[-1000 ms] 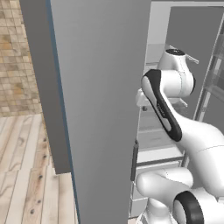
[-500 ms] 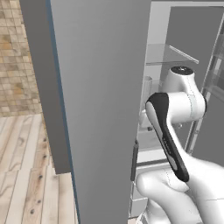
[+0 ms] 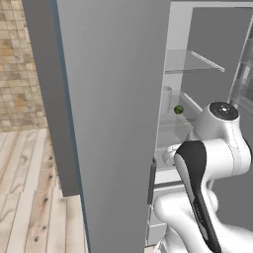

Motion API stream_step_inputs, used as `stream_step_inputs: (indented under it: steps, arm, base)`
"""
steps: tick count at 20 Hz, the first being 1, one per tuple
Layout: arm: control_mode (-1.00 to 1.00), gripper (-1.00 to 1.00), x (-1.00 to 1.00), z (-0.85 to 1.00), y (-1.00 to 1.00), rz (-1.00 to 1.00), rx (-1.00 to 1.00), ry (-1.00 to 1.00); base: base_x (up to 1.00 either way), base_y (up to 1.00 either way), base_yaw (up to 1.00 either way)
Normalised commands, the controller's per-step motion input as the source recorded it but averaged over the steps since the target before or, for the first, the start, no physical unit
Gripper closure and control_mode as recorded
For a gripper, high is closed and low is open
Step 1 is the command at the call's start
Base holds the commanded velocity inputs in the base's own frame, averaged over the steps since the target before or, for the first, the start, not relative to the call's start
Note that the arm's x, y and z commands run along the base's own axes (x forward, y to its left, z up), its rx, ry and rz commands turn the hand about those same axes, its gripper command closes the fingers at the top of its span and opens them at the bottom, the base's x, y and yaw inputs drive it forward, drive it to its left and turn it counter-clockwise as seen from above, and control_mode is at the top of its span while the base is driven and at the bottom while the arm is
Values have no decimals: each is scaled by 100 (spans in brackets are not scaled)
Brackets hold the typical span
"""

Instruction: Place the condiment bottle and mustard from the counter to the top shelf of the fridge. If the existing items in the fridge are on the top shelf, move them to other shelves.

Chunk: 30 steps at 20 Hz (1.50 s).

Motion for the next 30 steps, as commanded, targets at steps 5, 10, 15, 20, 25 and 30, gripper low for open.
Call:
stream_step_inputs:
  steps: [5,10,15,20,25,30]
  arm:
    - [-100,-100,0,0,0,0,0,0]
    - [100,-100,-12,0,0,0,0,0]
    - [100,-100,0,0,0,0,0,0]
    - [100,-100,0,0,0,0,0,0]
    - [100,-100,0,0,0,0,0,0]
    - [100,-100,0,0,0,0,0,0]
  base:
    - [0,0,0]
    - [-18,0,0]
    - [-52,0,0]
    - [-54,0,0]
    - [-54,0,0]
    - [-43,0,0]
